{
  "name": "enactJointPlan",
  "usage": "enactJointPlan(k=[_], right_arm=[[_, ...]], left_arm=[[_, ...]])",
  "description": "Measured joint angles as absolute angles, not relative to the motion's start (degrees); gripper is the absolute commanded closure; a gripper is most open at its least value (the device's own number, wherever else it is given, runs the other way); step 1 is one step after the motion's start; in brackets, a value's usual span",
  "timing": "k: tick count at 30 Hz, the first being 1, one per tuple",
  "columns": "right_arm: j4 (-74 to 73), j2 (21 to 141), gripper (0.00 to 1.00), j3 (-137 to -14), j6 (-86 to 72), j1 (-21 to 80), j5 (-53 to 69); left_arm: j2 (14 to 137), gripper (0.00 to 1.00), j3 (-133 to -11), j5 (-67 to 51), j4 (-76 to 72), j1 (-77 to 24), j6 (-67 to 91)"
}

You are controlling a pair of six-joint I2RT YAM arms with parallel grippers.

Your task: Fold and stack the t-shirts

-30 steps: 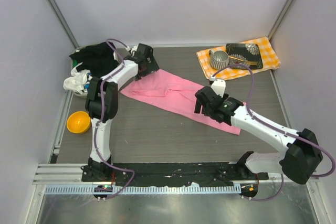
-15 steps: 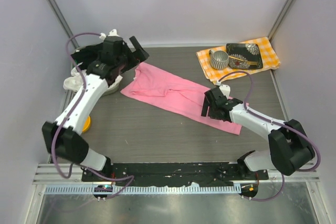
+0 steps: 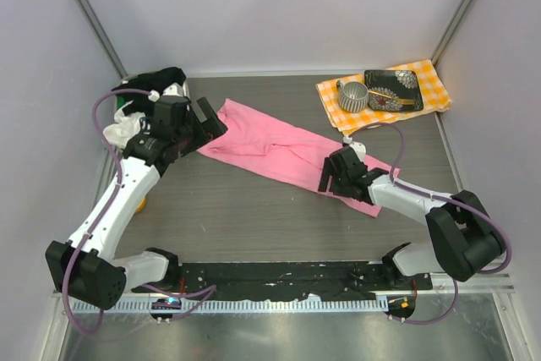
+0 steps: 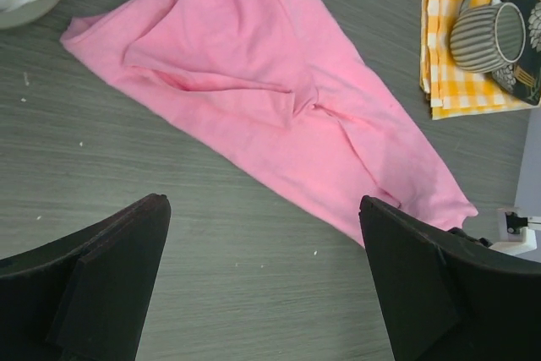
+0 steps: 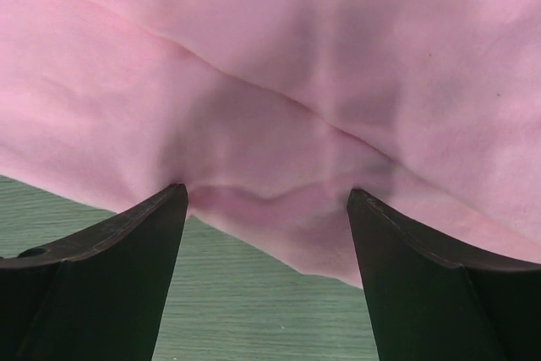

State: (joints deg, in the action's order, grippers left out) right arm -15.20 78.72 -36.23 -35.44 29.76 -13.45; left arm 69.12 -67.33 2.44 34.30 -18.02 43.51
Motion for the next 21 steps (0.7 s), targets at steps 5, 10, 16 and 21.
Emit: enactJointPlan(k=[5, 10, 16, 21], right_arm=[[-10.24, 78.46, 0.17, -34.89, -37.08, 34.59, -12.84], [-8.78, 78.81, 0.17, -35.18, -42.15, 47.13, -11.00], [-12.56, 82.96, 0.17, -40.23, -47.29, 60.69, -10.87], [-17.87, 89.19, 0.16, -48.29, -49.25, 69.54, -10.83]], left_arm=[[66.87, 0.00, -65.98, 3.25, 35.57, -18.04, 43.48], [65.89, 0.00, -65.98, 3.84, 35.66, -18.04, 43.48], [65.87, 0.00, -65.98, 4.01, 36.01, -18.04, 43.48], [65.87, 0.00, -65.98, 4.01, 36.32, -18.02, 43.48]])
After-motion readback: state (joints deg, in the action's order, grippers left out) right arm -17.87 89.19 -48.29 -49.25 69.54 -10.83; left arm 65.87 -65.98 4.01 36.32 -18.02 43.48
